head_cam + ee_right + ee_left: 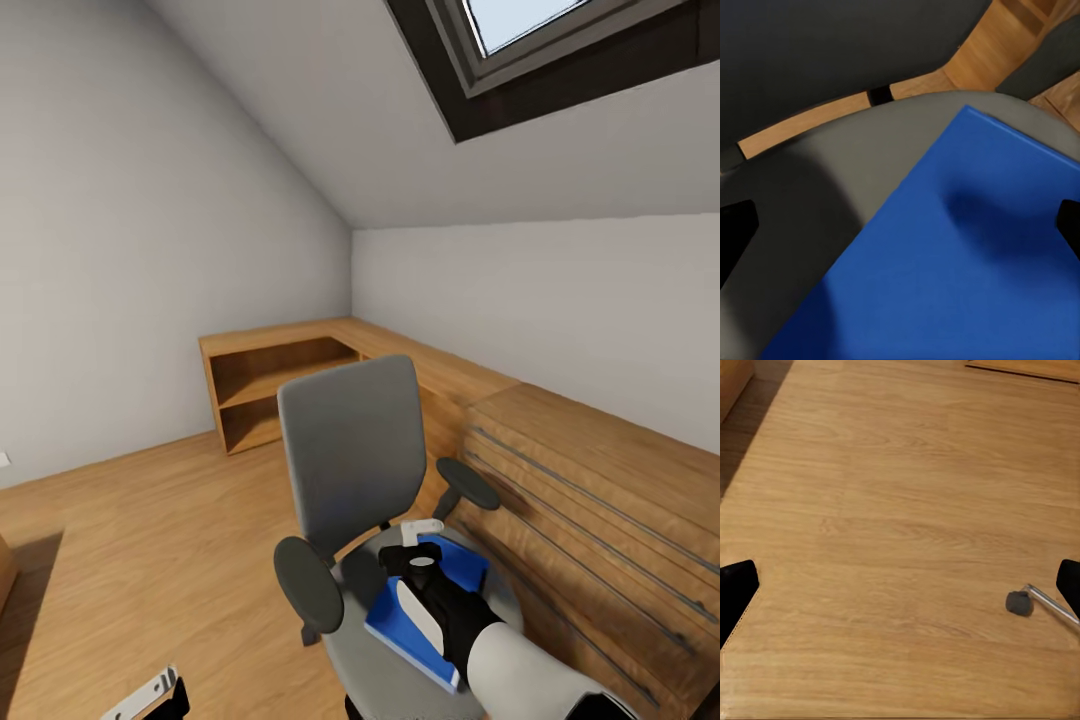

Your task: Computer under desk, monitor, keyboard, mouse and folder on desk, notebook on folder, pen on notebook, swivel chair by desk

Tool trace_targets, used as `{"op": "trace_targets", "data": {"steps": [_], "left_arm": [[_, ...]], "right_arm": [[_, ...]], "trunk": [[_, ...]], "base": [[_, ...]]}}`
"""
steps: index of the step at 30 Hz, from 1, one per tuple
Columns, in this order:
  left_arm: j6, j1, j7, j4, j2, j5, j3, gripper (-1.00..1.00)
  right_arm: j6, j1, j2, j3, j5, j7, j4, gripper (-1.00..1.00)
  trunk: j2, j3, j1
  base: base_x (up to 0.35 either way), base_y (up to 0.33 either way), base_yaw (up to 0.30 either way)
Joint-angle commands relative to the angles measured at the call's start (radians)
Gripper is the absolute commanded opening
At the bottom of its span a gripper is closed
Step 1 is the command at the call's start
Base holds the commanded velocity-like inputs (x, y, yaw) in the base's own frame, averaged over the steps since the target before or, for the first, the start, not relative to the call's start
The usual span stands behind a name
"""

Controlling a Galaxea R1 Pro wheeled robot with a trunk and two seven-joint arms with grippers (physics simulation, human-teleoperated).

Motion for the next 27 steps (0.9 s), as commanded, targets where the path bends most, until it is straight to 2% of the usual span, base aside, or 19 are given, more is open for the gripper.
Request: {"op": "trace_targets", "data": {"steps": [1, 22, 27], "left_arm": [[-0.009, -0.001, 0.002, 0.005, 0.001, 0.01, -0.002, 1.0], [-0.011, -0.001, 0.002, 0.015, 0.001, 0.005, 0.0, 1.0], [-0.013, -0.001, 0.003, 0.015, 0.001, 0.003, 0.003, 1.0]], "right_arm": [[0.006, -0.001, -0.001, 0.008, -0.006, -0.008, -0.001, 1.0], [0.003, 0.0, 0.002, 0.017, -0.002, -0.004, -0.011, 1.0], [0.002, 0.0, 0.002, 0.018, -0.001, -0.008, -0.022, 1.0]], "trunk": [[-0.008, -0.004, 0.004], [-0.155, -0.07, 0.084], [-0.155, -0.07, 0.084]], "base": [[0.0, 0.0, 0.0], [0.0, 0.0, 0.0], [0.0, 0.0, 0.012]]}}
